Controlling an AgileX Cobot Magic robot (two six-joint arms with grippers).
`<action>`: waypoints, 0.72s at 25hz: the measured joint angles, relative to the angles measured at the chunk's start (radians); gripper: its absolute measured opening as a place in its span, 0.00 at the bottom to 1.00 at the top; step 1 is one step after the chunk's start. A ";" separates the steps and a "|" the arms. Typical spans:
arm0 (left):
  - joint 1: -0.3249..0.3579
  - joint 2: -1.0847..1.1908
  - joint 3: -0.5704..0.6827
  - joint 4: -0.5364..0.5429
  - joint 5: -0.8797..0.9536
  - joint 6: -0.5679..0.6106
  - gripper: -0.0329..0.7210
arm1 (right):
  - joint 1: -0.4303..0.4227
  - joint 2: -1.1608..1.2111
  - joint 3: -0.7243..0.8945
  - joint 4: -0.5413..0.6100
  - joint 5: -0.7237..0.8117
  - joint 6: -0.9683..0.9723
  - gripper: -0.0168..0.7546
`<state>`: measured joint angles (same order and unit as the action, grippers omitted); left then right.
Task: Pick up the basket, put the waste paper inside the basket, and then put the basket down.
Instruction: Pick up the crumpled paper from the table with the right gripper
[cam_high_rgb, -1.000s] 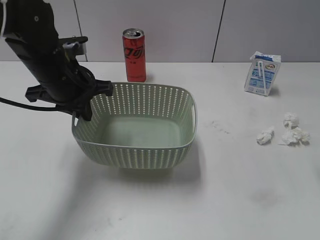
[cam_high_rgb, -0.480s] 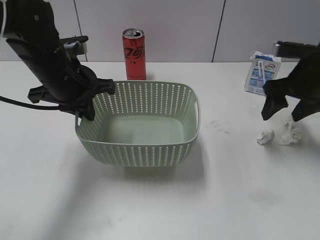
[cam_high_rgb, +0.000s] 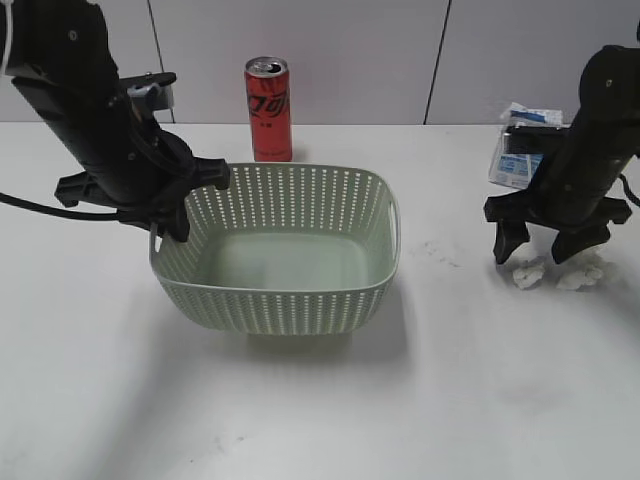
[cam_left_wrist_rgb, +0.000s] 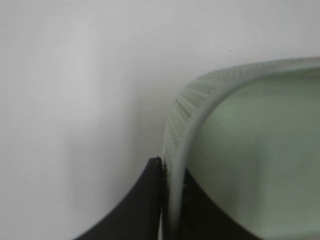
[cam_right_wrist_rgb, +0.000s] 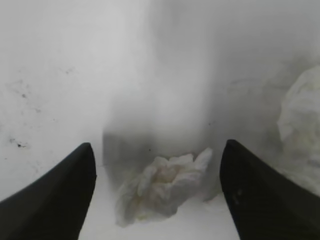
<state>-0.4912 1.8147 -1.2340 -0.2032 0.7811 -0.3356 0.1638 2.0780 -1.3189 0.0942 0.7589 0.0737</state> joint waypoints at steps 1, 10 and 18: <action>0.000 0.000 0.000 0.000 0.000 0.000 0.05 | 0.000 0.009 0.000 -0.001 0.000 0.000 0.78; 0.000 0.000 0.000 0.000 0.001 0.000 0.05 | 0.001 0.043 -0.008 -0.009 0.036 0.001 0.52; 0.000 0.000 0.000 0.000 0.006 0.000 0.05 | 0.004 0.030 -0.041 0.133 0.121 -0.049 0.08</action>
<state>-0.4912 1.8147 -1.2340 -0.2032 0.7875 -0.3356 0.1683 2.1083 -1.3596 0.2272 0.8797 0.0249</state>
